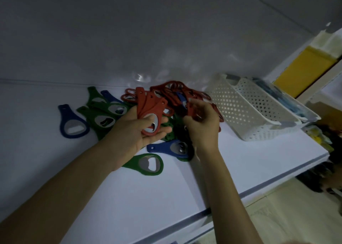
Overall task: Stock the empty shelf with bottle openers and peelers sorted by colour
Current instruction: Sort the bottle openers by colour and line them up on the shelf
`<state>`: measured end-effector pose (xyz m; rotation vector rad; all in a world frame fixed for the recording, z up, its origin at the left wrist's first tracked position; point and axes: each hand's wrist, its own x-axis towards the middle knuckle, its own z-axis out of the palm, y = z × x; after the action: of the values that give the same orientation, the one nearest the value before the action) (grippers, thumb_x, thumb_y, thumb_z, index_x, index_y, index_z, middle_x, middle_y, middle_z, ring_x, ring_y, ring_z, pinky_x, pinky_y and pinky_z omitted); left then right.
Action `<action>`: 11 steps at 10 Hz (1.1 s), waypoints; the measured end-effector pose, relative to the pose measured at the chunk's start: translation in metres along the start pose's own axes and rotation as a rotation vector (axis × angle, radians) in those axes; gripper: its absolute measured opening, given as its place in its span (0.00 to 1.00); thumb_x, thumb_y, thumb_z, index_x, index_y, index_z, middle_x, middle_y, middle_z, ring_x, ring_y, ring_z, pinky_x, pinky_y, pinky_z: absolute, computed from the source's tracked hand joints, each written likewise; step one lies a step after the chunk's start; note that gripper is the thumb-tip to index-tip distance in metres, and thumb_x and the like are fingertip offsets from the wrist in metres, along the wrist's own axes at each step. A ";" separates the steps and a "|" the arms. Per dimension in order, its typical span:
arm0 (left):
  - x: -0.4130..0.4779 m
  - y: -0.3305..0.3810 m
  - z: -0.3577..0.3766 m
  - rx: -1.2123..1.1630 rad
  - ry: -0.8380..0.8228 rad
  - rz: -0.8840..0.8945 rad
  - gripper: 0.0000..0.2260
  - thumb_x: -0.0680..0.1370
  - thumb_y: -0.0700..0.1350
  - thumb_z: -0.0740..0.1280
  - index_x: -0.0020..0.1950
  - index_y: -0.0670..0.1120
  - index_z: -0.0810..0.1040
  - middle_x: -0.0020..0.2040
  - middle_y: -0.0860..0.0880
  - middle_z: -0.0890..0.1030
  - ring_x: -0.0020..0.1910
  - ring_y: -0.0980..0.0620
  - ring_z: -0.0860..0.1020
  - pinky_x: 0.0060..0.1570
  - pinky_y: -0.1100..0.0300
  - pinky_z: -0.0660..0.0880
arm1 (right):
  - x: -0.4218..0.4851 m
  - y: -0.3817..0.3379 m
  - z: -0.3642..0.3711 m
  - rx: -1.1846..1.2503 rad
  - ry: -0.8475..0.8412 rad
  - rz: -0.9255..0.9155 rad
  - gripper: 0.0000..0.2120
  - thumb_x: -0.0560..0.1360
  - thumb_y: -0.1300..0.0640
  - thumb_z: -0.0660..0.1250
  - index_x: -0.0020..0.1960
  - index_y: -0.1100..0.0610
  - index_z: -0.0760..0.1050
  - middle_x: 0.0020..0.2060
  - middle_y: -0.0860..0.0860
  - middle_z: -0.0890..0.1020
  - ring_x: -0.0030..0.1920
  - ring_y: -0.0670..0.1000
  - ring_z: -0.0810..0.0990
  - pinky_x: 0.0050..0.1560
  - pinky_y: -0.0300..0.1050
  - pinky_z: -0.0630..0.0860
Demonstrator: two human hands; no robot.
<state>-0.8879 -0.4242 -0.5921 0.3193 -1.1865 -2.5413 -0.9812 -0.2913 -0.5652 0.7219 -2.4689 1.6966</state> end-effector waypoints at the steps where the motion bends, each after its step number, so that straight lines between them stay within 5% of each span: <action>1: -0.014 0.007 0.007 0.082 0.016 0.090 0.16 0.79 0.35 0.61 0.56 0.57 0.74 0.53 0.47 0.82 0.51 0.47 0.82 0.43 0.57 0.80 | 0.002 -0.014 0.010 0.509 -0.075 0.044 0.21 0.71 0.72 0.67 0.59 0.53 0.76 0.45 0.50 0.84 0.44 0.48 0.83 0.42 0.40 0.79; 2: -0.023 0.012 0.016 0.104 -0.015 0.111 0.12 0.80 0.42 0.61 0.61 0.55 0.73 0.58 0.48 0.80 0.53 0.48 0.82 0.47 0.54 0.80 | 0.000 -0.024 0.022 0.670 -0.145 0.029 0.22 0.71 0.71 0.69 0.61 0.54 0.76 0.46 0.52 0.84 0.49 0.51 0.83 0.49 0.42 0.79; 3: -0.028 0.016 0.018 0.101 -0.003 0.081 0.14 0.78 0.50 0.62 0.64 0.51 0.73 0.58 0.47 0.80 0.50 0.49 0.83 0.42 0.56 0.80 | -0.010 -0.029 0.032 0.470 -0.130 -0.122 0.20 0.73 0.66 0.70 0.64 0.58 0.75 0.52 0.55 0.83 0.52 0.52 0.82 0.53 0.45 0.79; 5: -0.023 0.015 0.011 0.055 0.020 0.029 0.11 0.78 0.39 0.64 0.57 0.52 0.76 0.46 0.47 0.85 0.40 0.48 0.84 0.31 0.63 0.77 | -0.001 -0.024 0.032 0.239 -0.125 -0.222 0.13 0.81 0.57 0.59 0.64 0.54 0.76 0.59 0.48 0.80 0.59 0.45 0.78 0.59 0.42 0.76; 6: -0.020 0.022 0.011 -0.132 0.007 -0.047 0.12 0.78 0.38 0.61 0.59 0.48 0.75 0.46 0.43 0.85 0.39 0.49 0.84 0.29 0.64 0.76 | 0.034 -0.010 0.011 -0.182 -0.037 -0.104 0.17 0.79 0.54 0.61 0.66 0.56 0.73 0.60 0.54 0.79 0.60 0.52 0.78 0.61 0.53 0.74; 7: -0.017 0.024 0.008 -0.256 0.015 -0.094 0.13 0.77 0.38 0.60 0.61 0.46 0.75 0.47 0.42 0.84 0.39 0.49 0.84 0.31 0.65 0.76 | 0.061 0.005 -0.009 -0.633 -0.146 0.127 0.21 0.77 0.51 0.61 0.68 0.57 0.69 0.63 0.59 0.76 0.62 0.60 0.75 0.61 0.54 0.72; 8: -0.018 0.023 0.009 -0.270 0.029 -0.101 0.12 0.75 0.40 0.64 0.58 0.45 0.76 0.44 0.42 0.84 0.40 0.47 0.84 0.32 0.63 0.78 | 0.059 0.013 -0.009 -0.778 -0.128 0.144 0.17 0.77 0.53 0.61 0.60 0.62 0.74 0.55 0.61 0.79 0.55 0.61 0.77 0.54 0.50 0.75; 10: -0.020 0.024 0.010 -0.307 0.085 -0.183 0.17 0.78 0.53 0.60 0.57 0.41 0.77 0.44 0.42 0.84 0.34 0.49 0.82 0.31 0.63 0.77 | 0.041 0.015 0.001 -0.848 0.035 -0.010 0.12 0.79 0.58 0.56 0.57 0.62 0.74 0.52 0.61 0.78 0.55 0.62 0.75 0.48 0.52 0.73; 11: -0.022 0.026 0.010 -0.425 0.079 -0.179 0.17 0.73 0.47 0.65 0.60 0.41 0.76 0.47 0.40 0.84 0.40 0.45 0.84 0.36 0.57 0.80 | 0.038 0.009 0.001 -0.764 0.218 -0.105 0.14 0.79 0.62 0.53 0.60 0.61 0.73 0.48 0.60 0.80 0.50 0.61 0.78 0.44 0.51 0.75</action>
<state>-0.8664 -0.4248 -0.5636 0.4309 -0.5873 -2.8178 -1.0185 -0.3024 -0.5617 0.5146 -2.5533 0.6403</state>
